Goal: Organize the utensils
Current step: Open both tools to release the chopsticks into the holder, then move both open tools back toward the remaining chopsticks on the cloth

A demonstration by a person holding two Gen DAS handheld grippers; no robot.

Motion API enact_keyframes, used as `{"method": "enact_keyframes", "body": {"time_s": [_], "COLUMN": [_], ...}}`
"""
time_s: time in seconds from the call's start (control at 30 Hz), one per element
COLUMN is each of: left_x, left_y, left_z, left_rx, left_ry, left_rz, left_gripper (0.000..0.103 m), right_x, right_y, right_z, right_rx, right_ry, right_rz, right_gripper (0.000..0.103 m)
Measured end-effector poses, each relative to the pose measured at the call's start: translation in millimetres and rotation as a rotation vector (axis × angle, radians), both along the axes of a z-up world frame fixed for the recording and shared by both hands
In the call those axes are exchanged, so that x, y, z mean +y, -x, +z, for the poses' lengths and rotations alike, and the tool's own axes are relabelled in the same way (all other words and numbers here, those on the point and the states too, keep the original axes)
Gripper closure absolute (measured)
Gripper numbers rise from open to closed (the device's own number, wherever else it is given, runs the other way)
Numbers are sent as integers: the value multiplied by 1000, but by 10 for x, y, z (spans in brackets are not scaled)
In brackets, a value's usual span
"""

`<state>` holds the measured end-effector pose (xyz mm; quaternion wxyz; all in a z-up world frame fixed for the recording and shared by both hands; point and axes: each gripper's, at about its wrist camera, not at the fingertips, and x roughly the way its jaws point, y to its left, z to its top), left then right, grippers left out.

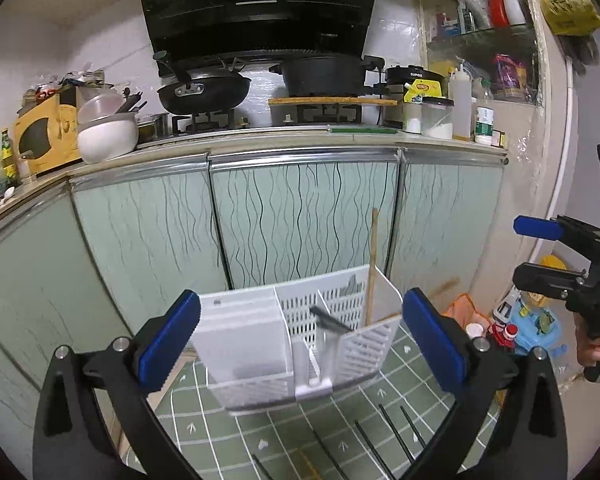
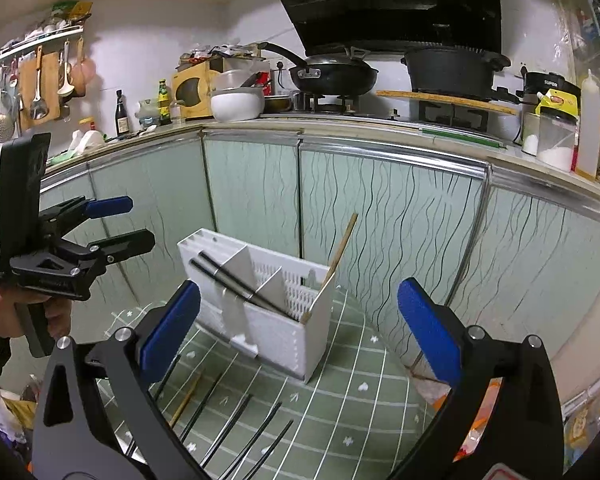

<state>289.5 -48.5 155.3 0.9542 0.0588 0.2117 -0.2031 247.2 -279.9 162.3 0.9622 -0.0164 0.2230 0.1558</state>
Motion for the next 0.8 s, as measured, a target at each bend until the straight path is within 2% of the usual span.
{"method": "enact_keyframes", "body": {"time_s": [0.4,0.63,0.8], "left_x": [45,92,98], "left_y": [675,868,994], "left_z": [-153,-344,-463], "left_rx": [-10,8,-30], "left_ry": [-20,-53,-100], "left_rz": [4,79,113], "left_gripper": [4,4,4], "right_x": [61,107,147], "right_y": [605,842,952], "right_z": [-287,-500,-616], "right_rx": [18,37,42], "right_ry": [15,15,17], "right_rz": [14,5,0], "right_gripper": [8,8,8]}}
